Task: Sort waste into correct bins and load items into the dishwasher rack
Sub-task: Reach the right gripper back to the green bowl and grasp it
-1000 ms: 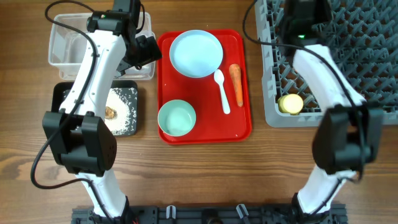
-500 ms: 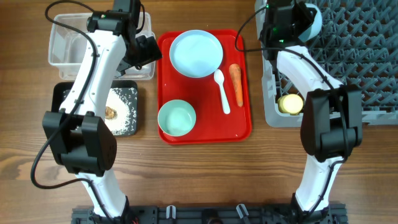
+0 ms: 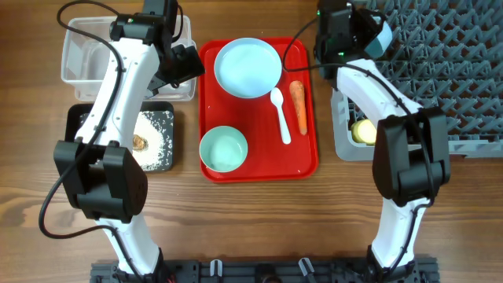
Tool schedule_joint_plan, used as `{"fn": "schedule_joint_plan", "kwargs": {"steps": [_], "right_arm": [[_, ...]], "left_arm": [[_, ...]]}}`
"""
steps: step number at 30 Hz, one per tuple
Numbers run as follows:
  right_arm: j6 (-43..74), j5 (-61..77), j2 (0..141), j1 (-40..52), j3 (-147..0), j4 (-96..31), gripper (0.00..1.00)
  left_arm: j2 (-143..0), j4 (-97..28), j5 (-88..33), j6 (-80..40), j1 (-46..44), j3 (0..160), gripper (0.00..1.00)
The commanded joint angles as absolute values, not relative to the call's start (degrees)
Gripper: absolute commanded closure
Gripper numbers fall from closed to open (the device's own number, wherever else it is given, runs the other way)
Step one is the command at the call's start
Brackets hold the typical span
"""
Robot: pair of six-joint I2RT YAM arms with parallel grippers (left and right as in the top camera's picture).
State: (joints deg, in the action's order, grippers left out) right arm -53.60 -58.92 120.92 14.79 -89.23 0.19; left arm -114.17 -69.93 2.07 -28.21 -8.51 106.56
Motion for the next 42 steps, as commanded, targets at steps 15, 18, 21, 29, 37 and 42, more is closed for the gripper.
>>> {"fn": "schedule_joint_plan", "kwargs": {"steps": [15, 18, 21, 29, 37, 42], "right_arm": [[-46.5, -57.4, 119.2, 18.9, -88.8, 10.5, 0.0], [-42.5, -57.1, 114.5, 18.9, -88.8, 15.8, 0.0], [-33.8, -54.7, 108.7, 19.4, -88.8, 13.1, 0.0], [2.3, -9.3, 104.6, 22.7, -88.8, -25.4, 0.0], [15.6, 22.9, 104.6, 23.9, -88.8, -39.2, 0.0], [27.1, 16.3, 106.1, 29.9, -88.8, -46.2, 0.0]], "left_arm": [[-114.8, -69.9, 2.0, -28.8, -8.6, 106.8, 0.0], [-114.8, -69.9, 2.0, -28.8, -8.6, 106.8, 0.0], [-114.8, -69.9, 2.0, -28.8, -8.6, 106.8, 0.0], [-114.8, -69.9, 2.0, -28.8, -8.6, 106.8, 0.0], [-114.8, -69.9, 2.0, -28.8, -8.6, 106.8, 0.0], [-114.8, -69.9, 2.0, -28.8, -8.6, 106.8, 0.0]]}}
